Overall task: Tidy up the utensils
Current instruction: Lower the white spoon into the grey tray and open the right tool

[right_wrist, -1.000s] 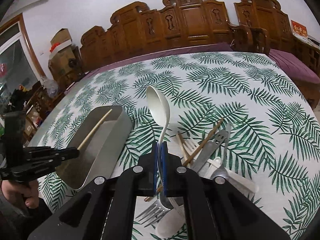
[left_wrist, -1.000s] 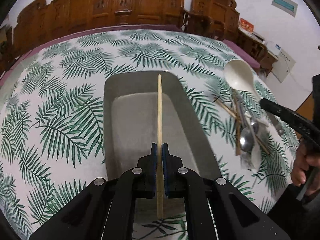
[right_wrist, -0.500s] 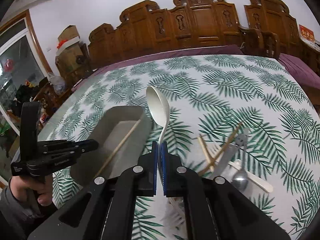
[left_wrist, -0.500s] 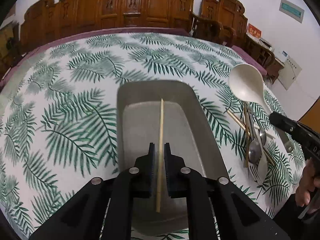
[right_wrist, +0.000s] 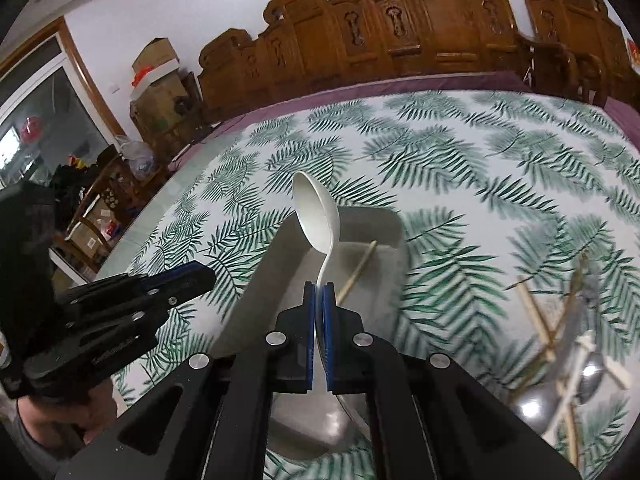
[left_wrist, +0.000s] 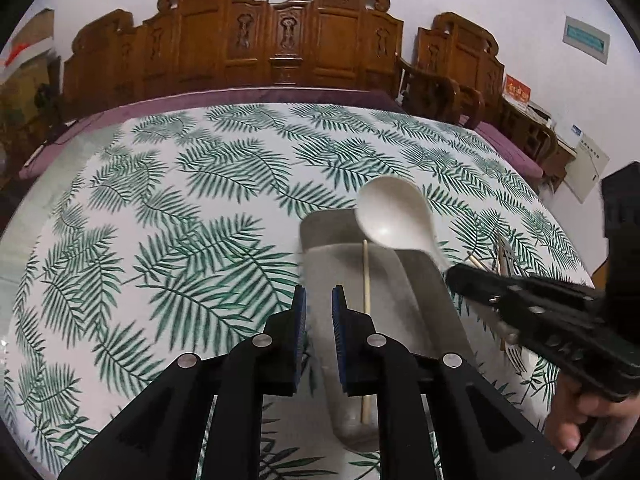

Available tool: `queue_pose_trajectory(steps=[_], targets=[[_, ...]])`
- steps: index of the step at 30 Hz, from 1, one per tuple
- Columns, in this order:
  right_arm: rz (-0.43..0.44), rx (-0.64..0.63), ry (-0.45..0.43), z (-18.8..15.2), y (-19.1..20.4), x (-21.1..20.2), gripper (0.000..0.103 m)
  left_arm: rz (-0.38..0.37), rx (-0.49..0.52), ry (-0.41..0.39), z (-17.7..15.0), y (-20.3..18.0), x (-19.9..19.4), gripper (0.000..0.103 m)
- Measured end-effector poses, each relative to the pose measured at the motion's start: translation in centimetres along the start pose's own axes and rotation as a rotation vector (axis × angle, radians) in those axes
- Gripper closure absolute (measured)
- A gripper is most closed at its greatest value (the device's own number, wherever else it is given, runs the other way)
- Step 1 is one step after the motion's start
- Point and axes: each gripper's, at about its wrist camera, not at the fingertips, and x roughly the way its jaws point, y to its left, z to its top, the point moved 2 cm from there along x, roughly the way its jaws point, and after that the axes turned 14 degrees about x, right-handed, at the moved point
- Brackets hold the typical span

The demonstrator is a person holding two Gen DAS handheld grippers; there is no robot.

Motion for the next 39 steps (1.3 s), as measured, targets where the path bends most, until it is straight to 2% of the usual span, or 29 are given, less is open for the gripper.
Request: queue_pose_trajectory(steps=[12, 15, 20, 23, 26, 28, 32, 35, 39], targets=[[-0.022, 0.094, 0.092, -0.6, 0.5, 4.6, 0.098, 0.014, -0.030, -0.010, -0.3, 1.6, -0.5, 0.091], [-0.010, 0.070, 0.101, -1.0, 1.0, 4.8, 0.094, 0.019, -0.029, -0.012, -0.2, 1.5, -0.6, 0.091], [0.033, 0.036, 0.080, -0.9, 1.2, 3.3, 0.094, 0.016, -0.027, -0.012, -0.2, 1.4, -0.6, 0.091], [0.018, -0.008, 0.035, -0.4, 0.6, 1.1, 0.094, 0.008, -0.020, -0.016, -0.2, 0.9, -0.6, 0.091], [-0.018, -0.063, -0.021, -0.1, -1.0, -2.0, 0.094, -0.010, -0.013, -0.025, 0.1, 0.3, -0.7, 0.089], [-0.052, -0.075, -0.050, 0.2, -2.5, -4.0, 0.094, -0.023, -0.002, -0.036, 0.4, -0.5, -0.8, 0.081], [-0.131, -0.088, -0.096, 0.4, -5.6, -7.2, 0.094, -0.056, 0.027, -0.051, 0.9, -2.4, -0.7, 0.078], [-0.198, -0.102, -0.117, 0.1, -7.8, -8.8, 0.094, -0.075, 0.048, -0.053, 1.2, -3.8, -0.6, 0.074], [-0.238, -0.068, -0.120, -0.5, -10.6, -9.7, 0.094, -0.106, 0.074, -0.055, 1.5, -5.8, -0.3, 0.074]])
